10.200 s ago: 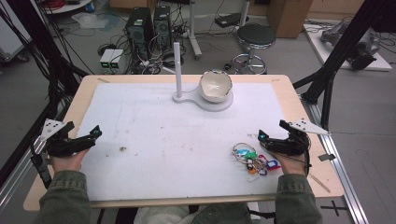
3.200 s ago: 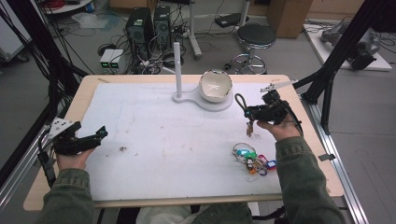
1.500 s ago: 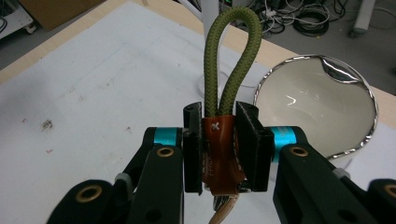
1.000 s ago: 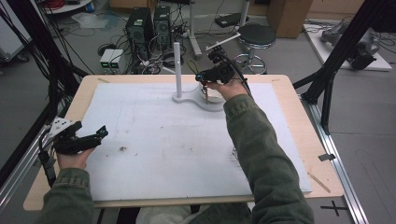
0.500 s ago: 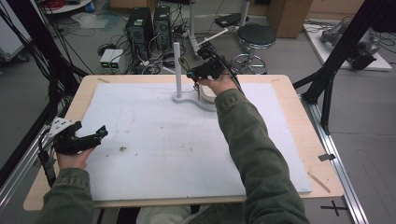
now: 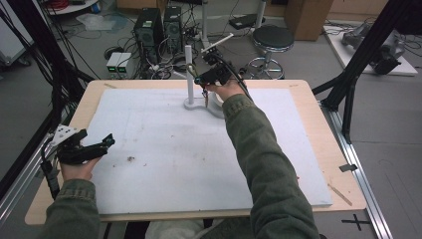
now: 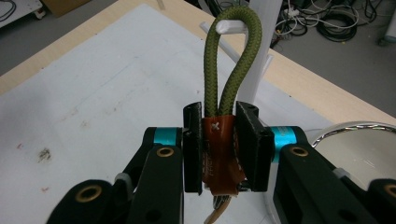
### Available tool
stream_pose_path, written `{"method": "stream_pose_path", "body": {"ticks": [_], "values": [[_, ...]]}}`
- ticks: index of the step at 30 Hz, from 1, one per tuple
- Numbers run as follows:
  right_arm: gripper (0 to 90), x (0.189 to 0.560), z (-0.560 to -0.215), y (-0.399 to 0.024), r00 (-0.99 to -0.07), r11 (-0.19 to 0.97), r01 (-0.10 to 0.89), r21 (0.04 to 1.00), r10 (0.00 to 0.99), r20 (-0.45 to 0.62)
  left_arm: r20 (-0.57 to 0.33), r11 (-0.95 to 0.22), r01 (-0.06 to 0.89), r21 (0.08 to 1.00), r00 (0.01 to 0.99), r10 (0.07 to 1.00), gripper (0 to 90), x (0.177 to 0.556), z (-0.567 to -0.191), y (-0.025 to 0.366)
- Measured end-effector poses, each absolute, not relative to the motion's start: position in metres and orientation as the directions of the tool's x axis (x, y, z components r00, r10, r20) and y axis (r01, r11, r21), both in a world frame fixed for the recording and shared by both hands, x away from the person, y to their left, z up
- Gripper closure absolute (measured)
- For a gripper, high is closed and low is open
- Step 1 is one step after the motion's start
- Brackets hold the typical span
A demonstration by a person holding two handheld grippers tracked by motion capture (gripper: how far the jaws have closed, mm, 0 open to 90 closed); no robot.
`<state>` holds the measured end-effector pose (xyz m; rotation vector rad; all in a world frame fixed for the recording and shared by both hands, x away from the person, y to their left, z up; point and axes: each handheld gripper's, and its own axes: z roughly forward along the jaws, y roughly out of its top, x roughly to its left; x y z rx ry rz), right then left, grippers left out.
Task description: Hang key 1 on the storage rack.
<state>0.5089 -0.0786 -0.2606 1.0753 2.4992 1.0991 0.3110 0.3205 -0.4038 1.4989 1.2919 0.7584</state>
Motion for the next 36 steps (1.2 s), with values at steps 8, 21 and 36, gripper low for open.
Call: {"method": "stream_pose_path", "body": {"ticks": [8,21,36], "values": [[72.8,0.518,-0.271,-0.075,-0.707,0.467,0.549,0.694,0.702,0.087,-0.131,0.037,0.354,0.935,0.243,0.961,1.7,0.311,-0.404,0.321],[41.0,0.518,-0.276,-0.085,-0.697,0.475,0.562,0.677,0.713,0.077,-0.126,0.031,0.361,0.932,0.243,0.962,1.7,0.311,-0.404,0.320],[0.7,0.495,-0.258,-0.121,-0.674,0.427,0.556,0.713,0.733,0.088,-0.126,0.032,0.361,0.932,0.242,0.962,1.7,0.311,-0.405,0.319]]}}
